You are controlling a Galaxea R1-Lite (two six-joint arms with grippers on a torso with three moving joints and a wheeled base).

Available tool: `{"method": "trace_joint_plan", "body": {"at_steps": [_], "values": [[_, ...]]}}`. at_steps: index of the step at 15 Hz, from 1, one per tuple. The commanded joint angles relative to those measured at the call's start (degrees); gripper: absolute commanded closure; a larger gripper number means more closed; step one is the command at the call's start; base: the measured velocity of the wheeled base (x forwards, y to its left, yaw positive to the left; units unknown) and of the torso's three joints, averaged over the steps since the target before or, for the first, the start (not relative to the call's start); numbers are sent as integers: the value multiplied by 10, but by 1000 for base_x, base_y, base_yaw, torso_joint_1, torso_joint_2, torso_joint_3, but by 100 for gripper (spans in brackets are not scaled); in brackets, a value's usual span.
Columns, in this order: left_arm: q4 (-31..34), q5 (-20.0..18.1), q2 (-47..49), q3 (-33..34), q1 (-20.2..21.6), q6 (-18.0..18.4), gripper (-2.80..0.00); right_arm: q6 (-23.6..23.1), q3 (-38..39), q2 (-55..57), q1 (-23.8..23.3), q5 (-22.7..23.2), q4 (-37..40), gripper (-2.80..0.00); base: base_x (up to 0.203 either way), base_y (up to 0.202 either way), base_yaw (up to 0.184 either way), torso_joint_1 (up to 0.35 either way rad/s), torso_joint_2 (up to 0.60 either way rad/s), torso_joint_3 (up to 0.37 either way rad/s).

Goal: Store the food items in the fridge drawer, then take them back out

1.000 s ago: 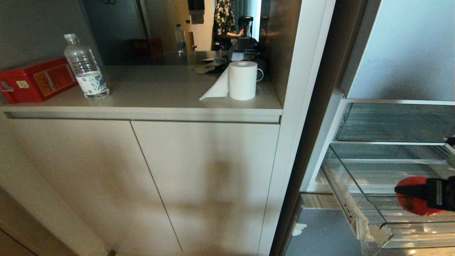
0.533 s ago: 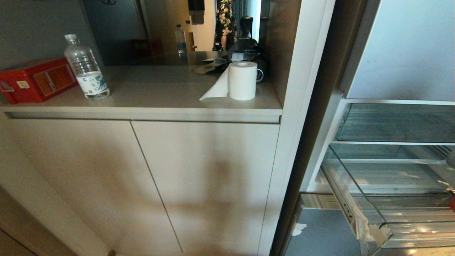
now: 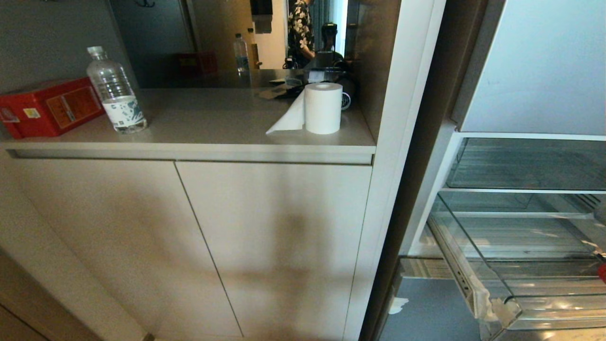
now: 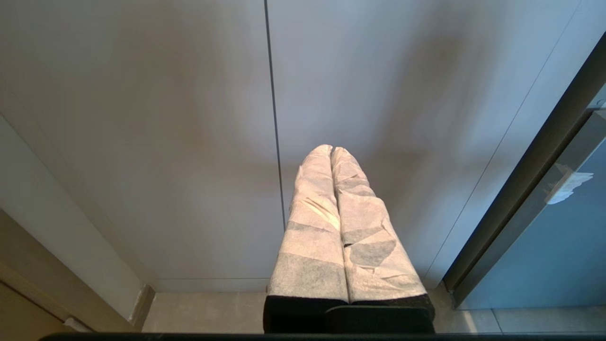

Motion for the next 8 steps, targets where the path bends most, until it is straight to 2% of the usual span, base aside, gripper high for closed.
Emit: {"method": "trace_joint_plan", "body": {"at_steps": [1,4,8], "values": [[0,0,0,1,0,0,0,-12,88,-11,29,0,-21,0,0,0,0,0,0,0],[0,0,0,1,0,0,0,-12,149,-12,42,-29,-36,0,0,0,0,0,0,0],[0,0,0,1,0,0,0,-22,146,-54,82,-36,10,0,0,0,0,0,0,0]]}}
